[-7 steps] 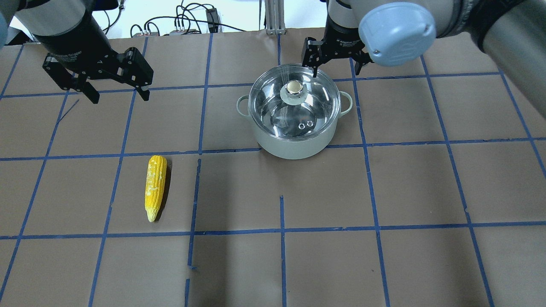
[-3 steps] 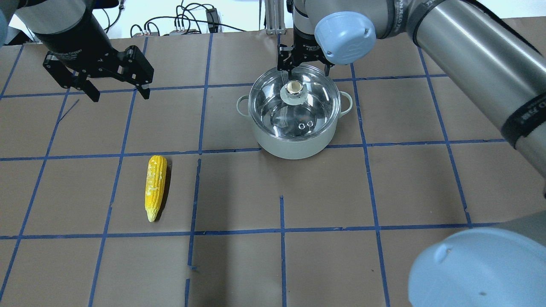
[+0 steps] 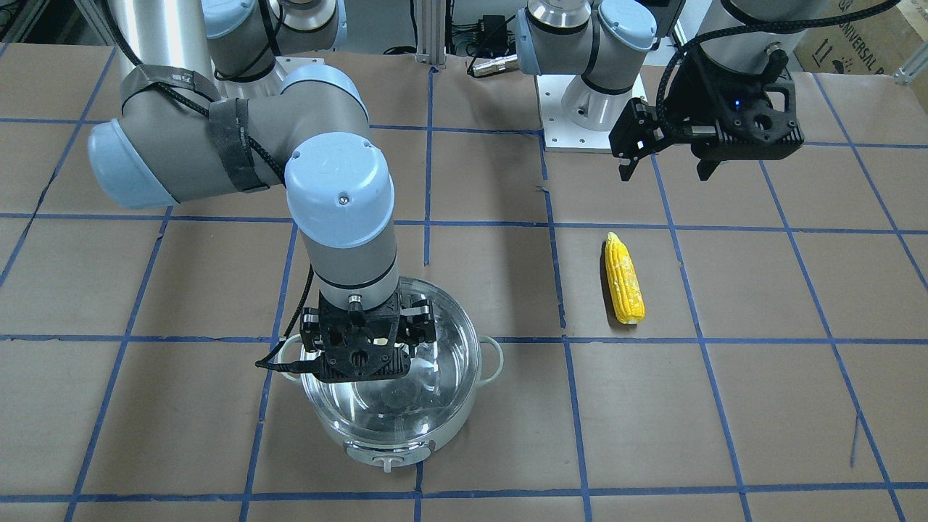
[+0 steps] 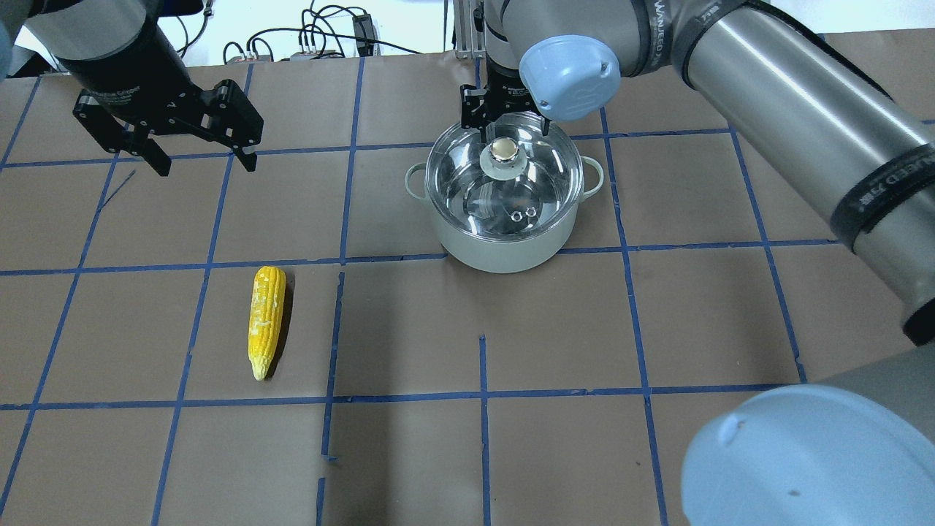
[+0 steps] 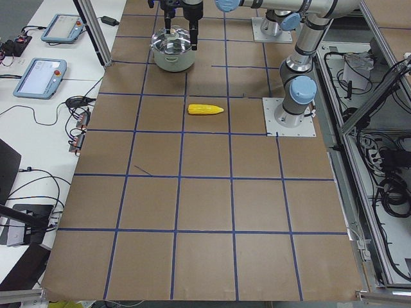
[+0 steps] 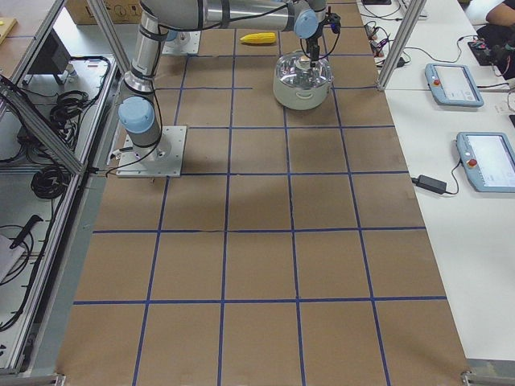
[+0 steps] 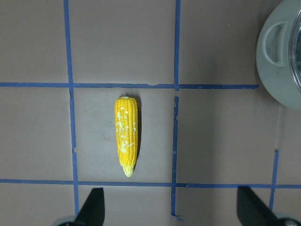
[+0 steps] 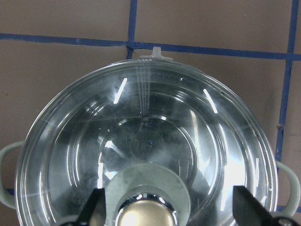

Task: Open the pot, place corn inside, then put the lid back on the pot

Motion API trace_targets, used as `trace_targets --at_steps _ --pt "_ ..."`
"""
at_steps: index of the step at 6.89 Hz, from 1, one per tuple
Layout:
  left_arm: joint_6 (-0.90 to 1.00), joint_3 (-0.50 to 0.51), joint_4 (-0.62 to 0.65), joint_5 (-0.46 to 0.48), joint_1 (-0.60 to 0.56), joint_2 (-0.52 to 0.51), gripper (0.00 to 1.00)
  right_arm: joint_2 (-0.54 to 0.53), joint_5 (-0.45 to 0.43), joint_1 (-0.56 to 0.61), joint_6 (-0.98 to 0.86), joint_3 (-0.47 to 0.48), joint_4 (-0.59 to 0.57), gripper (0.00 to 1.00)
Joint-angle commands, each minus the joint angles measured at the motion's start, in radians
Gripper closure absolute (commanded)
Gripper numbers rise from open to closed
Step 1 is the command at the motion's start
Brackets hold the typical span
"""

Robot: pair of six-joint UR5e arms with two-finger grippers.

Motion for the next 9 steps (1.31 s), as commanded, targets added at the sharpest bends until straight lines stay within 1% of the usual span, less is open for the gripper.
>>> trace_targets --at_steps 1,5,6,7,8,9 --pt "0.002 -0.001 0.000 0.001 0.000 0.002 0.00 0.019 -0.002 0.003 0.000 0.001 -0.014 0.06" --pt "0.007 0.002 0.000 0.001 0.007 0.002 0.00 0.011 -0.003 0.016 0.000 0.016 -0.015 0.08" --pt "0.007 -0.001 0.000 0.001 0.006 0.003 0.00 0.013 -0.003 0.019 0.000 0.016 -0.016 0.12" --pt "0.007 -0.004 0.000 0.003 0.006 0.006 0.00 0.013 -0.003 0.019 0.003 0.015 -0.015 0.26" --pt "0.007 -0.005 0.000 0.001 0.006 0.006 0.00 0.011 -0.003 0.019 0.000 0.016 -0.011 0.47" --pt "0.007 -0.005 0.000 0.001 0.006 0.006 0.00 0.010 -0.003 0.019 0.000 0.018 -0.001 0.58"
